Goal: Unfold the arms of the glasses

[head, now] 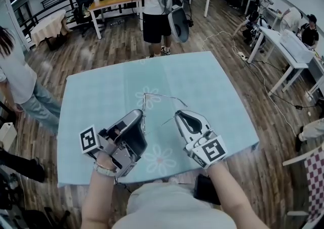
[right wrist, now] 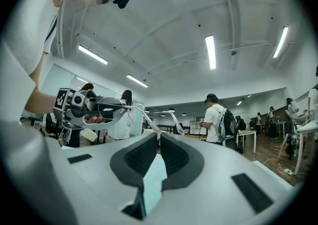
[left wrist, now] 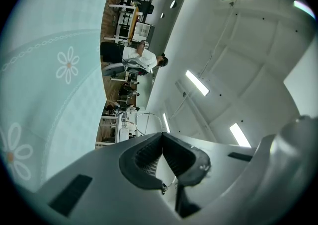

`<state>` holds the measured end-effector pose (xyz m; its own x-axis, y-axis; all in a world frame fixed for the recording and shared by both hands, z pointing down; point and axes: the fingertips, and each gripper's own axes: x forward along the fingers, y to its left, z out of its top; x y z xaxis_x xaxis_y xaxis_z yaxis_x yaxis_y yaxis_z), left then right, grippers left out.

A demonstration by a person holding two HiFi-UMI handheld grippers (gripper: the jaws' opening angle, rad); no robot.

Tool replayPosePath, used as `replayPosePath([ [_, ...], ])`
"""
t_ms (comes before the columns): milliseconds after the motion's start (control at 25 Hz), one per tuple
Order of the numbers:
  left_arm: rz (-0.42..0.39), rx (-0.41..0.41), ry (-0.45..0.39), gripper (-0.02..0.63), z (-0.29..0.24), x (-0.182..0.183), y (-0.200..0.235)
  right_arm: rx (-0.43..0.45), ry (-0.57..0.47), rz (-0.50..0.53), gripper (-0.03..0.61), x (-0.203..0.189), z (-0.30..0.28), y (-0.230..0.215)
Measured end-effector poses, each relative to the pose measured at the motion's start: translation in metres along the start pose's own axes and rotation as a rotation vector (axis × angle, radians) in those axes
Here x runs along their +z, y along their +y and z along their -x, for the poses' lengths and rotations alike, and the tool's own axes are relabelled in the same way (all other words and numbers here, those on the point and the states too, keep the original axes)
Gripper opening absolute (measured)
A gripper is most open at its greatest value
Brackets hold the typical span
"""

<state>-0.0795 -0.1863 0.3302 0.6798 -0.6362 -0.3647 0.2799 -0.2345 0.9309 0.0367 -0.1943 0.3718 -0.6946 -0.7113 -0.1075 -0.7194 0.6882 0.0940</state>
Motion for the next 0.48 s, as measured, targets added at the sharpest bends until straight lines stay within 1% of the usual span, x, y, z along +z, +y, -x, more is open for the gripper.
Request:
replayPosePath([
  [160,-0.019,0.016,-0.02,0.011,-0.001,0.004,0.004,0.002,0.002,0.0,0.026,0.002,0.007,-0.003],
  [360,-0.044,0.044,-0.07,0.011,0.001,0.012,0.012,0.012,0.028,-0.001,0.026,-0.002,0.013,-0.001],
  [480,-0.049,0.043,-0.086,0.011,-0.001,0.013,0.015,0.014,0.033,-0.001,0.026,-0.004,0.017,-0.002],
])
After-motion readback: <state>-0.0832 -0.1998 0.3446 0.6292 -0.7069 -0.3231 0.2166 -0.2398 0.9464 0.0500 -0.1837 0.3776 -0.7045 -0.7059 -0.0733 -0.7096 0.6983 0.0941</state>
